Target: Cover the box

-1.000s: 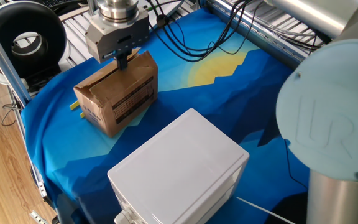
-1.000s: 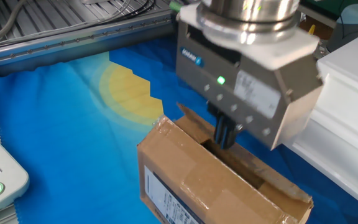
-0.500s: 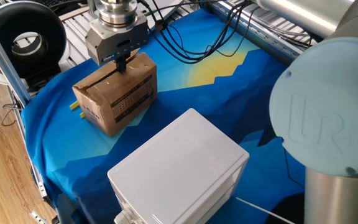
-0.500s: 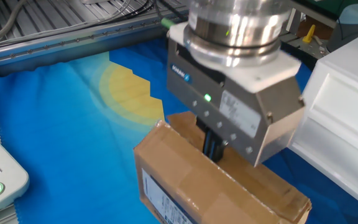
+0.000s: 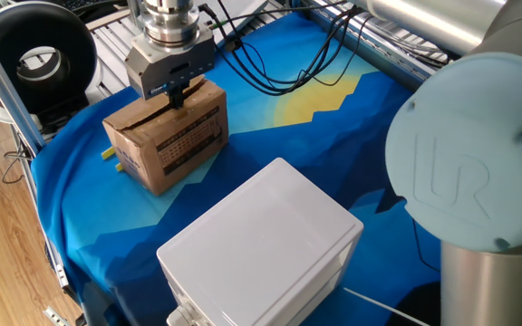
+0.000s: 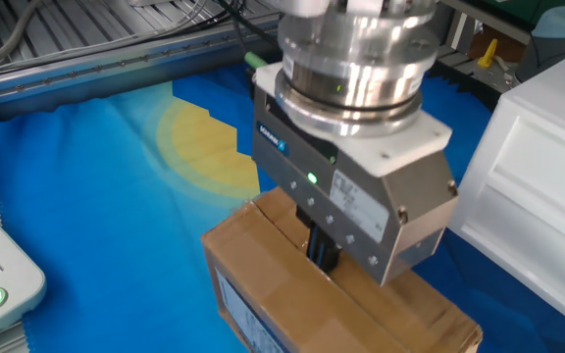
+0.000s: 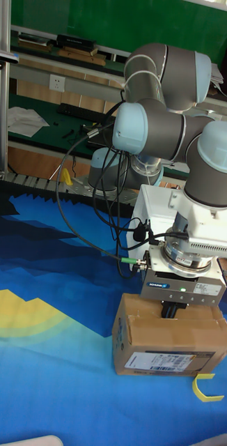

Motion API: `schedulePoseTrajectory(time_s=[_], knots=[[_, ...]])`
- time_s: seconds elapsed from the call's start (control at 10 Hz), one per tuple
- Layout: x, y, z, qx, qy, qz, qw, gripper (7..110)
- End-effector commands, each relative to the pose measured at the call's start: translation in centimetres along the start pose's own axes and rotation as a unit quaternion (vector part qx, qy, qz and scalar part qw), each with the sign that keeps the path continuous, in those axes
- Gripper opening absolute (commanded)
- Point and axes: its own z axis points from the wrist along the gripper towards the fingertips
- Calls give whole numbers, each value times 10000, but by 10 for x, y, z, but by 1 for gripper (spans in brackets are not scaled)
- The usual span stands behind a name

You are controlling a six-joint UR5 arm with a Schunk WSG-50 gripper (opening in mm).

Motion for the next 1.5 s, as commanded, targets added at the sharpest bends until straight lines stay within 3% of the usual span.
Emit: schedulePoseTrajectory(time_s=[0.0, 1.4], knots=[[-3, 1, 6, -30, -20, 22, 10000, 7], [-5, -3, 4, 39, -66, -43, 10000, 7]])
